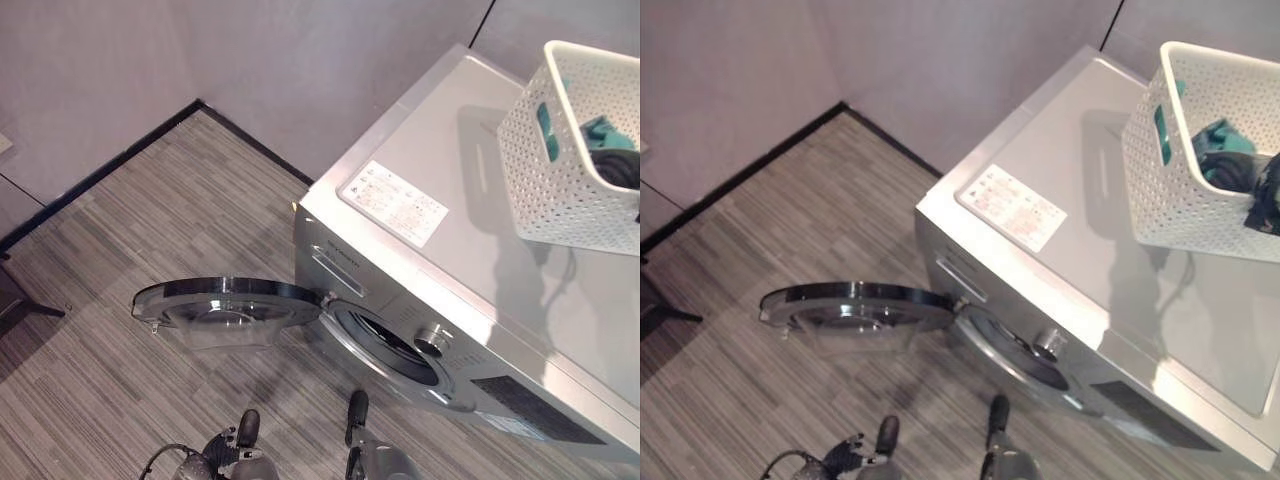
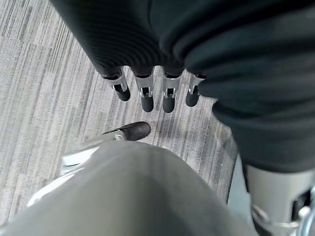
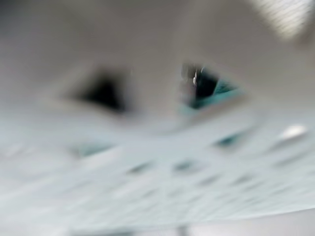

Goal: Grab the laundry basket,head to the washer,open it,put in the laundry and shut it.

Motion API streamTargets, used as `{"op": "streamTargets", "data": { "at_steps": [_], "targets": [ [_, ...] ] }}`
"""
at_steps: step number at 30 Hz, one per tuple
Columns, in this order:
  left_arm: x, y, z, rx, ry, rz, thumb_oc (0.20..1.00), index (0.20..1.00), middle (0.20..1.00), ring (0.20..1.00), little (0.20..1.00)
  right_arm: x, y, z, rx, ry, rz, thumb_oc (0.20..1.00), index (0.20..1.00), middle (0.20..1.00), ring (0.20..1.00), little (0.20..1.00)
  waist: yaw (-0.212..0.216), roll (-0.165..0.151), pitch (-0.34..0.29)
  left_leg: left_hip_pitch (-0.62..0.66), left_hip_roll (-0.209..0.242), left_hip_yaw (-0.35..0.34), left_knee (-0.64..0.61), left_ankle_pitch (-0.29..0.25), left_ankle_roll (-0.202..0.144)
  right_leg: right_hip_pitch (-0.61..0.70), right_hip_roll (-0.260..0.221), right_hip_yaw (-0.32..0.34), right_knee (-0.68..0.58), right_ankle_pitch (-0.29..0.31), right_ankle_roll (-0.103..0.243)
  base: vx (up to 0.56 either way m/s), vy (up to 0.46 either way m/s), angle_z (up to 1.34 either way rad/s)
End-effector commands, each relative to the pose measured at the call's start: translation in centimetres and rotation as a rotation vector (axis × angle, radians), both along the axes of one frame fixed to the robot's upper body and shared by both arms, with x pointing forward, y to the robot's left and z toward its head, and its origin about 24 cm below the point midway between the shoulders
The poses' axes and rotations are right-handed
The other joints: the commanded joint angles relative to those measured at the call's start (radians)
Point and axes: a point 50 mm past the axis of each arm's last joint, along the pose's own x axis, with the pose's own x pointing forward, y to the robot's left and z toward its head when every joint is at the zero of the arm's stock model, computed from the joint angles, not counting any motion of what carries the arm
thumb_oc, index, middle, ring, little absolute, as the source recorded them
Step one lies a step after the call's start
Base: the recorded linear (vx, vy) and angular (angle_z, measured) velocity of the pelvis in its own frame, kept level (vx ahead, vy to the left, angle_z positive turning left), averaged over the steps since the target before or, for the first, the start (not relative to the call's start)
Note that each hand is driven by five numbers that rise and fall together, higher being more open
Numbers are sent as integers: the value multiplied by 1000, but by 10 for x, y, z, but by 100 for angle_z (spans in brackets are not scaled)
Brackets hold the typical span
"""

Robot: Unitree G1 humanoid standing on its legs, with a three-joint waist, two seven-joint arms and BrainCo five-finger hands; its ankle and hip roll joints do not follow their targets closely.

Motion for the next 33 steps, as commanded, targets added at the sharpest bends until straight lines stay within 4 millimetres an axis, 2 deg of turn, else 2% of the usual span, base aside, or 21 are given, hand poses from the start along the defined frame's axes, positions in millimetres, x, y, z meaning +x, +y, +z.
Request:
{"op": "streamTargets", "data": {
  "at_steps": [1,2,5,8,9,13,17,19,24,25,26,27,29,33],
  "targets": [
    [8,8,4,35,-7,-75,1000,1000,1000,1000,1000,-1,35,-52,169,297,164,200,200,200,200,200,46,-54,0,61,54,64,6,-1,7,-75,-97,35,253,-181,89,30,22,8],
    [4,8,3,46,9,-95,1000,1000,1000,1000,1000,-6,54,-50,262,325,247,200,200,200,200,200,52,-75,-18,75,56,63,6,-12,6,-49,-104,28,248,-180,90,23,9,13],
    [1,9,2,48,16,-101,1000,1000,1000,1000,1000,-7,60,-49,290,336,273,200,200,200,200,200,55,-81,-25,82,56,62,6,-15,5,-38,-106,27,244,-179,91,12,14,15],
    [-3,12,1,58,32,-104,1000,1000,1000,1000,1000,-13,75,-51,335,377,334,200,200,200,200,200,62,-94,-42,96,53,59,6,-22,6,-9,-108,20,233,-180,91,14,9,5],
    [-8,16,1,66,47,-90,1000,1000,1000,1000,1000,-19,84,-53,353,413,373,200,200,200,200,200,67,-101,-52,108,50,58,6,-27,5,4,-110,16,233,-180,91,14,22,8],
    [-21,20,-2,69,79,-56,1000,1000,1000,1000,1000,-29,93,-57,411,443,424,200,200,200,200,200,68,-102,-71,127,48,57,6,-36,3,36,-111,9,223,-181,92,15,15,7],
    [-26,23,-3,69,89,-31,1000,1000,1000,1000,1000,-25,84,-60,429,392,392,200,200,200,200,200,70,-100,-84,129,45,60,6,-37,3,49,-111,7,205,-176,93,0,0,0],
    [-29,23,-3,66,85,-4,1000,1000,1000,1000,1000,-18,73,-62,404,345,339,200,200,200,200,200,68,-89,-88,126,38,64,6,-37,6,44,-114,12,194,-165,95,-17,19,-9],
    [-30,18,-4,48,77,-3,1000,1000,1000,1000,1000,-22,60,-69,409,339,296,200,200,200,200,200,58,-73,-85,122,32,60,6,-33,10,39,-120,17,199,-165,95,-3,3,-3],
    [-30,16,-5,41,76,-6,1000,1000,1000,1000,1000,-22,58,-70,405,338,288,329,329,329,329,329,56,-69,-84,121,31,59,6,-33,11,40,-120,17,199,-165,95,9,-2,4],
    [-31,14,-5,34,76,-14,1000,1000,1000,1000,1000,-23,54,-72,389,329,276,501,501,501,501,501,53,-65,-83,119,30,57,6,-32,11,40,-121,17,202,-167,94,9,-3,5],
    [-29,13,-5,27,72,-19,1000,1000,1000,1000,1000,-21,51,-73,358,308,264,1000,1000,1000,1000,1000,53,-61,-80,118,30,55,6,-31,11,39,-121,18,204,-168,94,16,1,3],
    [-27,7,-5,17,61,-37,1000,1000,1000,1000,1000,-16,44,-67,340,226,238,1000,1000,1000,1000,1000,44,-47,-74,114,28,56,6,-30,13,33,-121,21,206,-169,94,0,0,0],
    [-27,1,-6,6,61,-59,1000,1000,1000,1000,1000,-10,40,-65,386,141,213,1000,1000,1000,1000,1000,39,-39,-69,113,27,60,6,-31,17,27,-122,27,205,-165,95,0,0,0]
  ]
}}
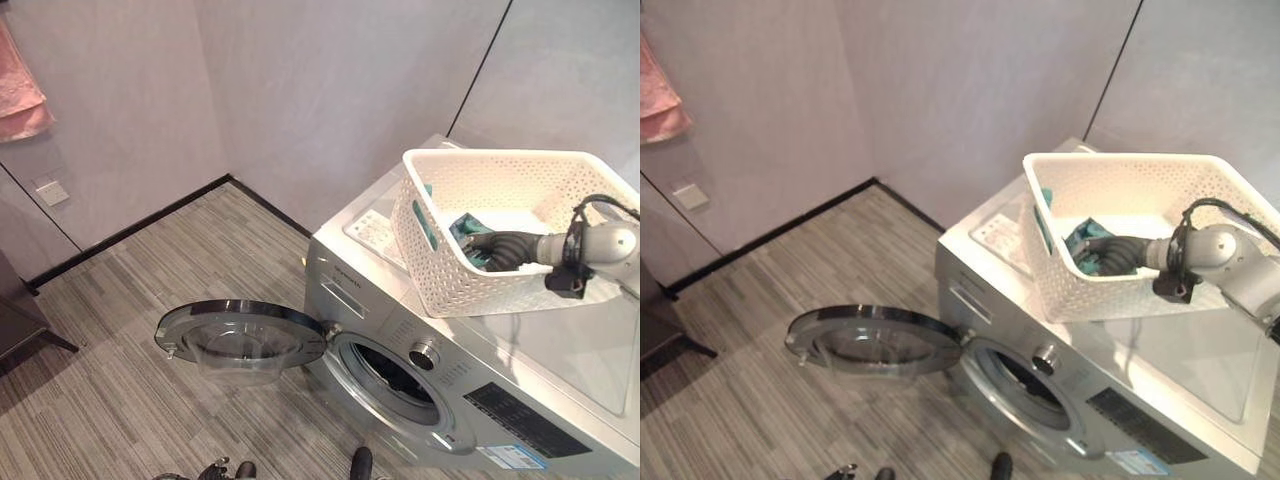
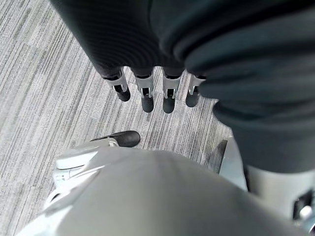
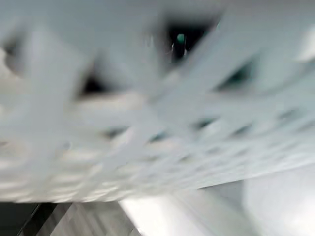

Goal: Grab the laundry basket,head to the washer,open it,put in the laundry and shut it.

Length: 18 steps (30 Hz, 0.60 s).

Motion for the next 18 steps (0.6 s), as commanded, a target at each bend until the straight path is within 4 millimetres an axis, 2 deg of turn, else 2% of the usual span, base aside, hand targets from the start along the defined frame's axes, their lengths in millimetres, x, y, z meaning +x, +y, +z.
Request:
{"op": "streamTargets", "data": {
  "at_steps": [1,3,8,9,10,12,13,17,18],
  "targets": [
    [11,-1,2,-1,-22,-82,1000,1000,1000,1000,1000,12,-3,13,27,-127,-52,1000,1000,1000,1000,1000,36,-47,52,48,30,93,6,-26,14,-66,-115,62,205,-135,82,-1,10,-4],
    [11,-2,2,-1,-21,-89,1000,1000,1000,1000,1000,13,-3,14,35,-136,-56,1000,1000,1000,1000,1000,36,-46,51,48,30,94,6,-27,15,-66,-115,63,204,-134,82,1,9,-4],
    [12,-6,1,-1,-15,-126,1000,1000,1000,1000,1000,23,0,32,118,-215,-80,1000,1000,1000,1000,1000,34,-45,42,56,24,103,6,-34,19,-55,-118,67,195,-132,85,3,7,0],
    [11,-6,1,1,-9,-134,1000,1000,1000,1000,1000,26,5,45,158,-255,-72,1000,1000,1000,1000,1000,34,-48,36,61,22,106,6,-38,20,-51,-119,69,191,-128,86,15,61,1],
    [8,-4,0,7,2,-134,1000,1000,1000,1000,1000,28,9,71,197,-329,-62,1000,1000,1000,1000,1000,36,-55,30,69,19,113,6,-43,22,-45,-119,72,186,-124,89,14,63,-1],
    [6,-2,0,16,11,-134,1000,1000,1000,1000,1000,28,9,87,240,-372,-65,1000,1000,1000,1000,1000,36,-62,22,74,18,116,6,-47,21,-40,-118,75,180,-121,91,11,34,-6],
    [6,-2,0,16,11,-133,1000,1000,1000,1000,1000,29,10,87,239,-372,-65,1000,1000,1000,1000,1000,35,-61,22,74,18,116,6,-47,22,-40,-118,75,180,-120,91,9,20,-9],
    [0,4,0,28,40,-132,1000,1000,1000,1000,1000,25,12,128,314,-480,-56,1000,1000,1000,1000,1000,31,-80,5,88,18,128,6,-55,21,-32,-117,80,173,-112,95,21,24,-8],
    [-1,5,0,30,42,-132,1000,1000,1000,1000,1000,24,9,133,329,-492,-73,1000,1000,1000,1000,1000,31,-84,2,90,18,129,6,-56,22,-30,-117,80,173,-111,95,24,21,-6]
  ]
}}
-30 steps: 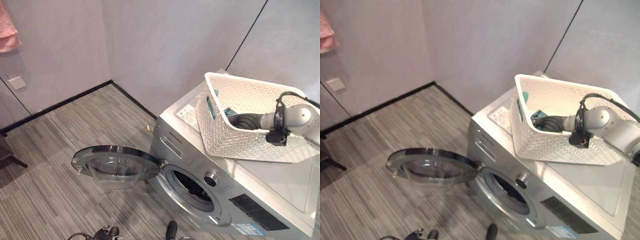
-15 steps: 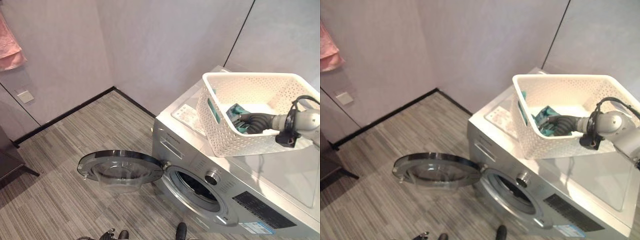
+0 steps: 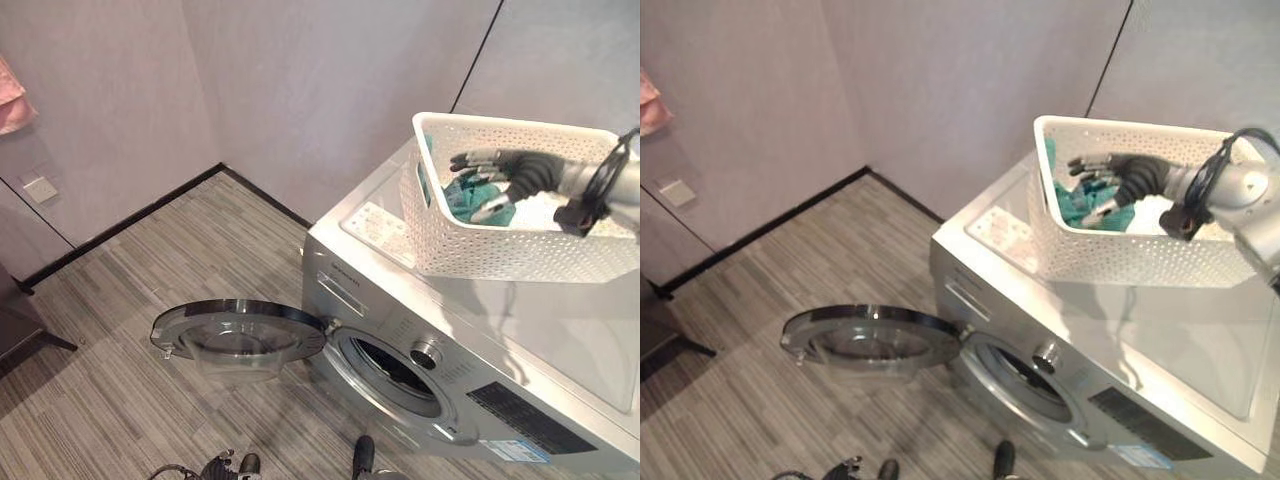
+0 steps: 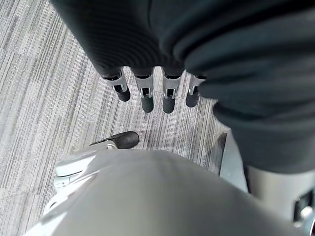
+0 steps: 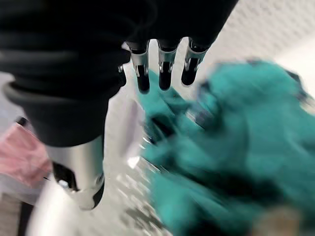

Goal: Grab the laundry basket,head to the washer,open it,put in the laundry and shut it.

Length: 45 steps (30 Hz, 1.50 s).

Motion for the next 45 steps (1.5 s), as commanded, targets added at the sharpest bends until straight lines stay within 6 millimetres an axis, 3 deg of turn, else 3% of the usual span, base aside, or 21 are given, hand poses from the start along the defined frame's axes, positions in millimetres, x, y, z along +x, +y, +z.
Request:
{"op": "streamTargets", "data": {
  "at_steps": [1,4,9,12,18,25,45],
  "targets": [
    [-12,5,-3,26,66,-85,1000,1000,1000,1000,1000,-4,-13,37,131,-133,-47,1000,1000,1000,1000,1000,34,-78,-43,61,24,97,6,-48,16,-36,-112,60,170,-116,96,0,0,0],
    [-12,7,-2,32,68,-79,1000,1000,1000,1000,1000,-4,-22,48,171,-171,-92,1000,1000,1000,1000,1000,33,-87,-48,66,26,100,6,-50,16,-31,-109,63,167,-114,95,0,0,0],
    [-12,10,-2,35,64,-65,1000,1000,1000,1000,1000,-2,-35,50,152,-183,-174,1000,1000,1000,1000,1000,35,-96,-50,69,28,100,6,-50,16,-29,-106,65,167,-115,93,0,0,0],
    [-12,11,-1,28,56,-30,1000,1000,1000,1000,1000,6,-45,33,60,-116,-253,1000,1000,1000,1000,1000,41,-97,-46,68,29,97,6,-48,15,-28,-103,65,166,-118,89,0,0,0],
    [-15,12,-1,18,58,-3,1000,1000,1000,1000,1000,10,-52,23,-32,-69,-305,1000,1000,1000,1000,1000,49,-86,-29,59,28,88,6,-39,14,-32,-101,64,164,-124,86,5,-2,-1],
    [-16,17,1,10,39,35,1000,1000,1000,1000,1000,18,-43,22,-130,-51,-296,1000,1000,1000,1000,1000,72,-68,9,15,27,65,6,-18,11,-53,-103,48,165,-130,80,-4,-3,2],
    [1,26,8,18,-42,64,1000,1000,1000,1000,1000,16,-52,-3,-361,84,-326,1000,1000,1000,1000,1000,105,-61,77,-70,26,20,6,16,7,-97,-104,20,170,-138,71,-5,-6,8]
  ]
}}
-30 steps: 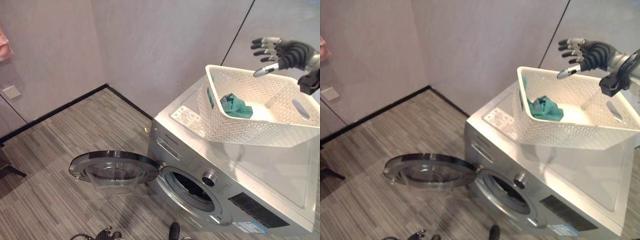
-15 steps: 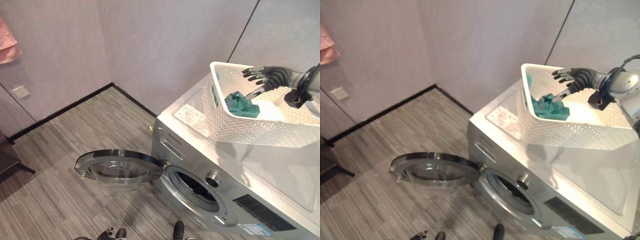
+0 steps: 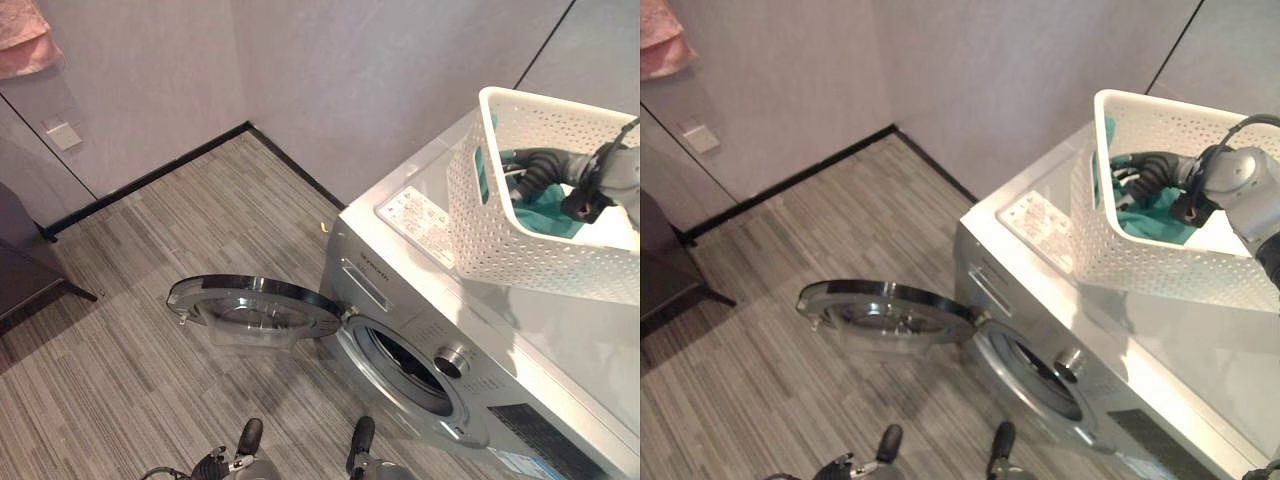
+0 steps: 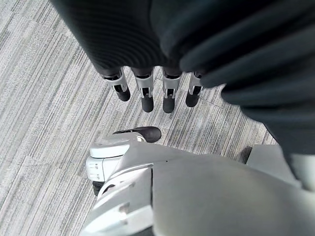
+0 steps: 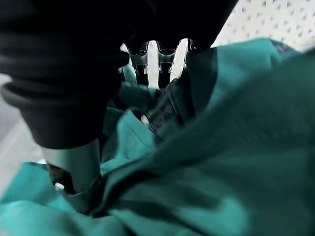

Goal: Grab the laundry basket,head to the washer,open it,put in the laundry and shut it.

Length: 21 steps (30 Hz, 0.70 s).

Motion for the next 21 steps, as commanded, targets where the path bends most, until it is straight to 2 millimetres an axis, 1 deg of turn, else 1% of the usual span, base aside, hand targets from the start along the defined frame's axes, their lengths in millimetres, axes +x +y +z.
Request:
{"op": "streamTargets", "data": {
  "at_steps": [1,2,3,5,6,7,8,10,11,14,17,18,19,20,21],
  "targets": [
    [4,16,6,32,-13,-12,1000,1000,1000,1000,1000,-8,-18,30,-119,-43,-65,1000,1000,1000,1000,1000,41,-61,22,28,27,83,4,2,21,-42,-109,75,171,-138,78,0,0,0],
    [4,16,6,32,-13,-12,1000,1000,1000,1000,1000,-8,-18,30,-119,-43,-64,1000,1000,1000,1000,1000,41,-61,21,28,27,83,4,2,21,-42,-109,75,171,-138,78,0,0,0],
    [6,17,7,36,-23,-12,1000,1000,1000,1000,1000,-9,-18,23,-169,-1,-56,1000,1000,1000,1000,1000,42,-59,30,20,27,80,4,5,21,-48,-109,77,173,-140,76,0,0,0],
    [9,17,8,37,-33,-19,1000,1000,1000,1000,1000,-11,-22,17,-227,40,-66,1000,1000,1000,1000,1000,44,-56,40,13,28,78,4,8,21,-56,-110,78,176,-141,76,-17,-6,0],
    [9,17,8,37,-33,-19,1000,1000,1000,1000,1000,-11,-22,17,-227,40,-65,1000,1000,1000,1000,1000,43,-55,40,13,28,78,4,8,21,-56,-110,78,177,-142,76,0,0,0],
    [11,17,9,35,-41,-18,1000,1000,1000,1000,1000,-11,-26,13,-255,59,-82,1000,1000,1000,1000,1000,45,-53,45,9,28,77,4,11,21,-59,-111,77,178,-142,75,-34,1,1],
    [15,17,10,36,-51,-16,1000,1000,1000,1000,1000,-12,-26,6,-307,95,-69,1000,1000,1000,1000,1000,45,-48,53,0,27,76,4,14,21,-67,-110,77,179,-142,75,-34,1,1],
    [15,17,10,34,-53,-16,1000,1000,1000,1000,1000,-12,-26,4,-312,106,-66,1000,1000,1000,1000,1000,45,-47,55,-3,26,75,4,15,21,-71,-110,78,180,-142,75,-15,0,1],
    [16,16,10,33,-54,-22,1000,1000,1000,1000,1000,-13,-26,-1,-317,124,-57,200,200,200,200,200,44,-44,59,-7,25,75,4,17,22,-75,-111,79,182,-142,75,-28,-4,3],
    [17,14,9,32,-55,-34,1000,1000,1000,1000,1000,-13,-26,-5,-286,120,-59,200,200,200,200,200,40,-38,60,-9,23,75,4,16,24,-79,-112,81,186,-141,75,-15,1,2],
    [17,13,9,35,-53,-36,1000,1000,1000,1000,1000,-11,-24,0,-254,77,-58,200,200,200,200,200,37,-38,56,-5,22,79,4,13,25,-77,-113,83,185,-140,76,-10,5,3],
    [17,11,8,32,-51,-35,1000,1000,1000,1000,1000,-9,-24,7,-215,19,-67,200,200,200,200,200,34,-36,52,-1,22,81,4,11,26,-76,-112,88,185,-139,77,0,0,0],
    [17,10,8,33,-52,-36,1000,1000,1000,1000,1000,-8,-24,21,-160,-72,-79,200,200,200,200,200,30,-37,45,6,22,85,4,7,27,-72,-113,90,186,-139,78,0,0,0],
    [17,9,8,31,-51,-37,1000,1000,1000,1000,1000,-7,-25,25,-141,-101,-86,200,200,200,200,200,29,-38,42,10,22,86,4,6,28,-70,-114,92,185,-138,78,0,0,0],
    [17,10,8,32,-51,-37,1000,1000,1000,1000,1000,-7,-25,25,-140,-101,-86,200,200,200,200,200,29,-39,42,10,22,86,4,6,28,-70,-114,92,185,-138,79,0,0,0]
  ]
}}
